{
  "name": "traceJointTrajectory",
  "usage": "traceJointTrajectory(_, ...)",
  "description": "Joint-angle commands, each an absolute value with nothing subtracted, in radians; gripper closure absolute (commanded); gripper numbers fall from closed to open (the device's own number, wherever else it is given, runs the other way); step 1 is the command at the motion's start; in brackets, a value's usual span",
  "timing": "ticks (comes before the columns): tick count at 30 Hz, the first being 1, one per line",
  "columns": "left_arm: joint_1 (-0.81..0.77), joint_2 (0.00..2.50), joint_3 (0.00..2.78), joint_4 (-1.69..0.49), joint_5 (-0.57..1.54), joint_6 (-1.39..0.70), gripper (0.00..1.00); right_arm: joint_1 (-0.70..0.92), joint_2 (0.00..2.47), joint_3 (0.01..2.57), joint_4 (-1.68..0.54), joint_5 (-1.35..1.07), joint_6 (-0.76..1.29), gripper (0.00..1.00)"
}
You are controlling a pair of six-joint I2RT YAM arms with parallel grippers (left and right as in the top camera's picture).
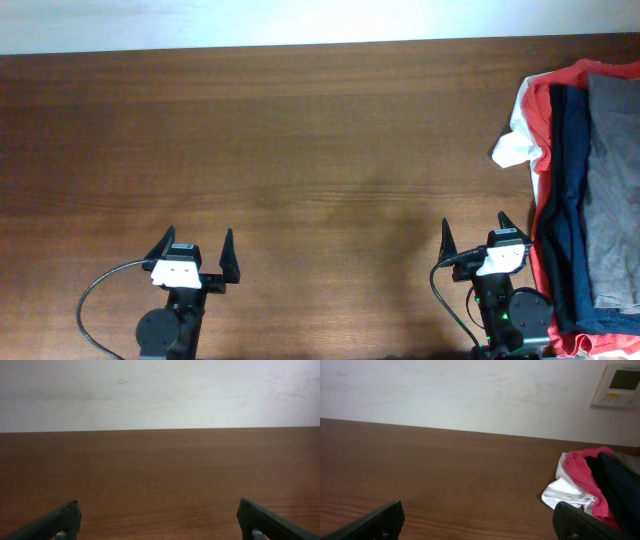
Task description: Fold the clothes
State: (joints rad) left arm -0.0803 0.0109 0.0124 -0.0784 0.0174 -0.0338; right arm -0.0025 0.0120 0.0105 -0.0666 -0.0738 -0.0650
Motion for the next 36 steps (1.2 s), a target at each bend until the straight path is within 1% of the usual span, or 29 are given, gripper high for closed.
traceJointTrajectory(1, -0.084, 0.012, 0.009, -0.084, 0.0, -0.014, 0.01, -0.007, 0.008, 0.006, -0.071, -0.094, -0.071, 0.02)
traceJointTrajectory(12, -0.084, 0.012, 0.009, -0.084, 0.0, -0.014, 0.01, -0.007, 0.008, 0.006, -0.071, -0.095, -0.071, 0.02)
traceJointTrajectory(14, -0.084, 0.012, 0.009, -0.084, 0.0, -0.014, 0.01, -0.007, 0.008, 0.006, -0.062, -0.139, -0.071, 0.02)
traceJointTrajectory(17, -0.084, 0.012, 0.009, -0.084, 0.0, -0.014, 0.01, -0.007, 0.008, 0.006, 0.037, -0.297, -0.07, 0.02)
traceJointTrajectory(18, -0.084, 0.012, 0.009, -0.084, 0.0, -0.014, 0.01, -0.007, 0.008, 0.006, 0.125, -0.368, -0.07, 0.01)
traceJointTrajectory(19, -0.084, 0.012, 0.009, -0.084, 0.0, -0.014, 0.01, -0.007, 0.008, 0.006, 0.243, -0.405, 0.016, 0.02)
traceJointTrajectory(20, -0.084, 0.012, 0.009, -0.084, 0.0, -0.014, 0.01, -0.007, 0.008, 0.013, 0.299, -0.404, 0.106, 0.02)
traceJointTrajectory(21, -0.084, 0.012, 0.009, -0.084, 0.0, -0.014, 0.01, -0.007, 0.008, 0.028, 0.32, -0.404, 0.157, 0.02)
traceJointTrajectory(23, -0.084, 0.012, 0.009, -0.084, 0.0, -0.014, 0.01, -0.007, 0.008, 0.107, 0.319, -0.404, 0.178, 0.02)
traceJointTrajectory(25, -0.084, 0.012, 0.009, -0.084, 0.0, -0.014, 0.01, -0.007, 0.008, 0.217, 0.319, -0.404, 0.178, 0.01)
traceJointTrajectory(26, -0.084, 0.012, 0.009, -0.084, 0.0, -0.014, 0.0, -0.007, 0.009, 0.311, 0.308, -0.403, 0.178, 0.02)
traceJointTrajectory(28, -0.084, 0.012, 0.009, -0.084, 0.0, -0.014, 0.01, -0.007, 0.022, 0.504, 0.201, -0.403, 0.177, 0.02)
traceJointTrajectory(30, -0.084, 0.012, 0.009, -0.084, 0.0, -0.014, 0.01, -0.007, 0.054, 0.708, 0.114, -0.353, 0.162, 0.02)
traceJointTrajectory(32, -0.084, 0.012, 0.009, -0.084, 0.0, -0.014, 0.01, -0.007, 0.152, 0.951, 0.035, -0.305, 0.107, 0.02)
traceJointTrajectory(36, -0.084, 0.012, 0.009, -0.084, 0.0, -0.014, 0.01, -0.007, 0.501, 1.497, -0.425, -0.301, 0.08, 0.01)
